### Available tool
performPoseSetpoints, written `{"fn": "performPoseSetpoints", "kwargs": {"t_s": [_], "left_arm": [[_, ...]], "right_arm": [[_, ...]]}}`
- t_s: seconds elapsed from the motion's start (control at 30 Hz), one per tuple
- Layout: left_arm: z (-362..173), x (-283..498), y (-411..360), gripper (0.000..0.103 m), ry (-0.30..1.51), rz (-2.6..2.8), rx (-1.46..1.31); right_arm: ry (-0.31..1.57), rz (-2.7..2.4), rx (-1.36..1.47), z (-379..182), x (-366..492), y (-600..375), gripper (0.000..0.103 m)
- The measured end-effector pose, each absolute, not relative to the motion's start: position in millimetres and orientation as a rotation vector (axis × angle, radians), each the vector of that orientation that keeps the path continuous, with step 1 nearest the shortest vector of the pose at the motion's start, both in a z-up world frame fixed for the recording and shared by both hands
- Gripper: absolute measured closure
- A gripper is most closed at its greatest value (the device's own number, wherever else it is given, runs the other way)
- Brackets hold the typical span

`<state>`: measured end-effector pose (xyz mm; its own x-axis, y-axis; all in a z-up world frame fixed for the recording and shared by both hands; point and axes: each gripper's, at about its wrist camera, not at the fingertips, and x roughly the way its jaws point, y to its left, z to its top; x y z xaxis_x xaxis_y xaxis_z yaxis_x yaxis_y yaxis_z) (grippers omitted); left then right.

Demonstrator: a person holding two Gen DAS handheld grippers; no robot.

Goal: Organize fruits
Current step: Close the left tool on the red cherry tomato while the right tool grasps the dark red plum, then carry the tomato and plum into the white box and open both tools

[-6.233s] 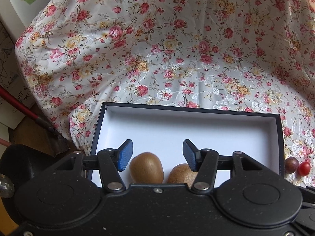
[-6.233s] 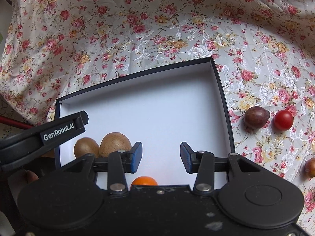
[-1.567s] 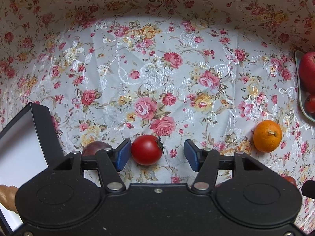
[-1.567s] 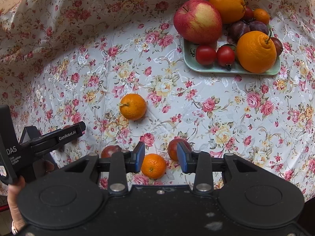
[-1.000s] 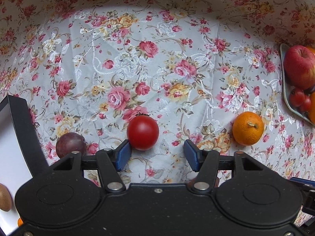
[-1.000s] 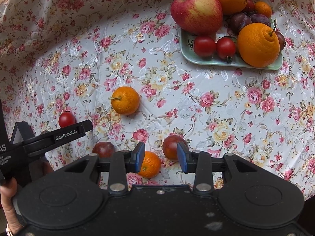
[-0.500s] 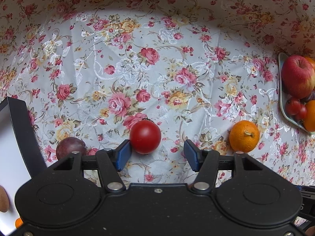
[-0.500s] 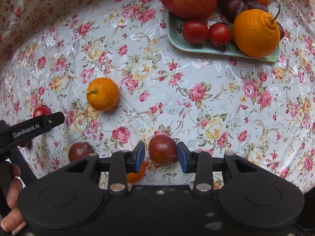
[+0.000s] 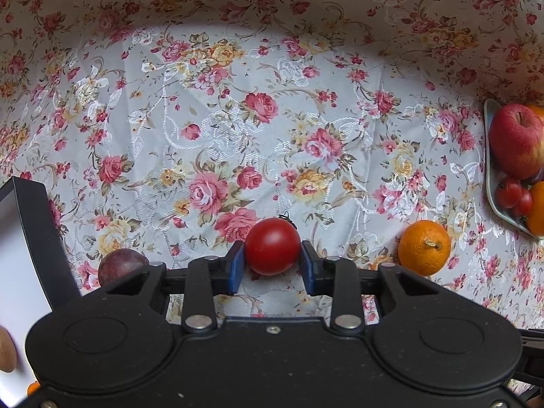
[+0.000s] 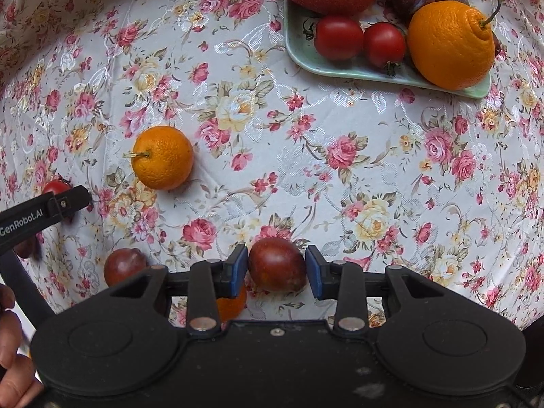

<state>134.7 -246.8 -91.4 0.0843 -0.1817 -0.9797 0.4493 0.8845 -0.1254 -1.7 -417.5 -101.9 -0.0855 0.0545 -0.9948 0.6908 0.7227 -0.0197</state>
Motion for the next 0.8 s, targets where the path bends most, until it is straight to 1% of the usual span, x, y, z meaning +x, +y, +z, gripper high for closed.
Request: {"fn": "performPoseSetpoints", "kwargs": {"t_s": [0.2, 0.53, 0.8], "left_arm": [[-81, 127, -253, 0.061, 1.374, -0.49, 0.244], [-56, 118, -253, 0.061, 1.308, -0.516, 0.228], [-41, 123, -240, 0.061, 1.28, -0.497, 0.194]], "right_arm": [[1.557, -0.59, 0.618, -89, 0, -418, 0.066], [1.421, -0.586, 0.581, -43, 0, -415, 0.066], [1.387, -0.572, 0.546, -29, -1, -407, 0.066]]}}
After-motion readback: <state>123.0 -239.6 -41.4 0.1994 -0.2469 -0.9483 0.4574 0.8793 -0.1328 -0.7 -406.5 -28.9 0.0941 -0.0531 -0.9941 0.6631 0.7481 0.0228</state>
